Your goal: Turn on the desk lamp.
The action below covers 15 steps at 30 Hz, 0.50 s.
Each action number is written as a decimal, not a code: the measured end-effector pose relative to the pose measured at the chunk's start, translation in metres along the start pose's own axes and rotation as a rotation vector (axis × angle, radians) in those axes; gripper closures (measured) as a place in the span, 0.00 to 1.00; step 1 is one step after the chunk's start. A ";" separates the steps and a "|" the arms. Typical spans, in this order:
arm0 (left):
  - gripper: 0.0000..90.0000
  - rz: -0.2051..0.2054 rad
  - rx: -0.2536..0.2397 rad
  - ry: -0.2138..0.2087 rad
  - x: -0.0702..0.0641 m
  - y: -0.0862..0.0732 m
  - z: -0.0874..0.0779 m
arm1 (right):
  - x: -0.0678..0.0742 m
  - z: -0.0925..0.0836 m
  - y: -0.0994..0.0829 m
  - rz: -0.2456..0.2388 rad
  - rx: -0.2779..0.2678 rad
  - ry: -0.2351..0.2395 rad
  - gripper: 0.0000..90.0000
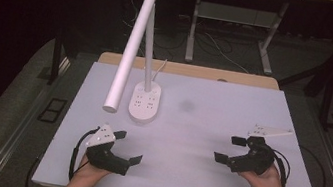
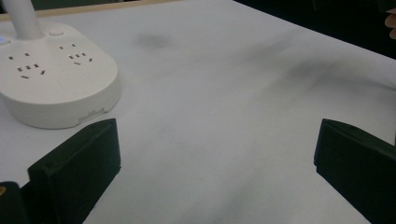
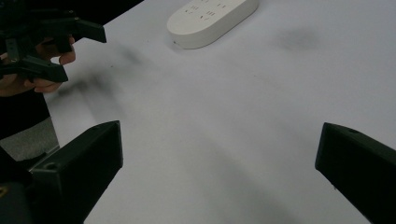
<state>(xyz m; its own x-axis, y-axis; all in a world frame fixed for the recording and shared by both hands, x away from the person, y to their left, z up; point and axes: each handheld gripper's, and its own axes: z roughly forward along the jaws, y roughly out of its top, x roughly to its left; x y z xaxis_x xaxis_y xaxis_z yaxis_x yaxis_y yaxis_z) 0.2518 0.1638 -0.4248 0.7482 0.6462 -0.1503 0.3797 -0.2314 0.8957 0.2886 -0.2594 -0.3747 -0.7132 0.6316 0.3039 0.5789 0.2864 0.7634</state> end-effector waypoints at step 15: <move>0.00 -0.006 -0.007 0.002 0.000 0.000 -0.001 | -0.004 0.019 0.028 -0.021 0.040 0.025 0.00</move>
<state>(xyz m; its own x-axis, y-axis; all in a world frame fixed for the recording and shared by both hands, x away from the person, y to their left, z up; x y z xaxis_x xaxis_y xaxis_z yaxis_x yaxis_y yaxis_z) 0.2511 0.1649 -0.4243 0.7450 0.6488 -0.1554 0.3807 -0.2223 0.8976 0.3151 -0.2400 -0.3655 -0.7348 0.6074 0.3021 0.5786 0.3288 0.7464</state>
